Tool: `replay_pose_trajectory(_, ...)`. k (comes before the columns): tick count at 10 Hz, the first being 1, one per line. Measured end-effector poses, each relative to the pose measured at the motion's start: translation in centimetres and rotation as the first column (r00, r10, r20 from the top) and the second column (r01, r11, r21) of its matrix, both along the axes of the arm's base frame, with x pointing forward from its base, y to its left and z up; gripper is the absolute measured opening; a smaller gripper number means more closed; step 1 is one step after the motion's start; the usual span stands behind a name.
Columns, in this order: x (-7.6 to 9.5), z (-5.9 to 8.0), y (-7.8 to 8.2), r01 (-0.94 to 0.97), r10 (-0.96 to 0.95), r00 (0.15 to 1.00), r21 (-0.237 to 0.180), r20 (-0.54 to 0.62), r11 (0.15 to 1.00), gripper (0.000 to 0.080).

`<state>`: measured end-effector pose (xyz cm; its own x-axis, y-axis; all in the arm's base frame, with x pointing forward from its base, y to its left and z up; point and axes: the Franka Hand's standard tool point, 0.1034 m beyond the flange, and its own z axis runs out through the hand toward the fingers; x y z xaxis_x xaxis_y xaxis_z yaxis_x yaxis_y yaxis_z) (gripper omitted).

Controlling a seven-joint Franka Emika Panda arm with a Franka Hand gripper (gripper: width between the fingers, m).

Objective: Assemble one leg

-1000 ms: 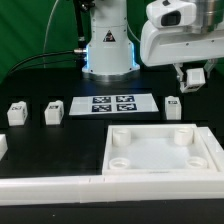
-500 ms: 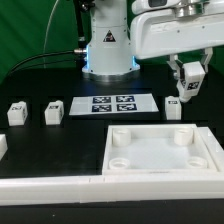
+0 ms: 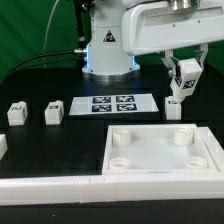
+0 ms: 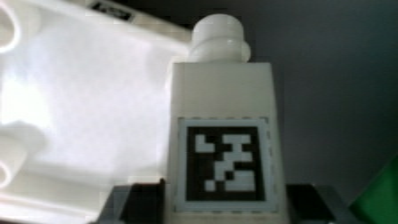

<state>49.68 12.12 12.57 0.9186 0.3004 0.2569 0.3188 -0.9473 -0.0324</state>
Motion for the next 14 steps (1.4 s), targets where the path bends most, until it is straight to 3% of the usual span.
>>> replay_pose_trajectory(1, -0.1, -0.1, 0.0, -0.001, 0.001, 1.0, -0.001, -0.005, 1.0, 0.0294)
replay_pose_trajectory(2, 0.5, 0.2, -0.1, -0.003, 0.002, 0.998, 0.007, 0.064, 1.0, 0.0294)
replay_pose_trajectory(4, 1.4, -0.4, -2.3, -0.033, 0.033, 0.959, -0.003, 0.282, 0.999, 0.0294)
replay_pose_trajectory(5, 2.1, -0.9, -2.6, -0.026, 0.025, 0.961, 0.001, 0.277, 1.0, 0.0294)
replay_pose_trajectory(7, 4.8, -0.3, -1.9, -0.045, 0.042, 0.951, 0.002, 0.305, 0.999, 0.0294)
replay_pose_trajectory(10, 8.0, -0.5, -1.6, -0.076, 0.075, 0.94, -0.008, 0.333, 0.997, 0.0294)
replay_pose_trajectory(14, 8.2, -1.5, -2.0, -0.081, 0.081, 0.938, -0.014, 0.336, 0.997, 0.0294)
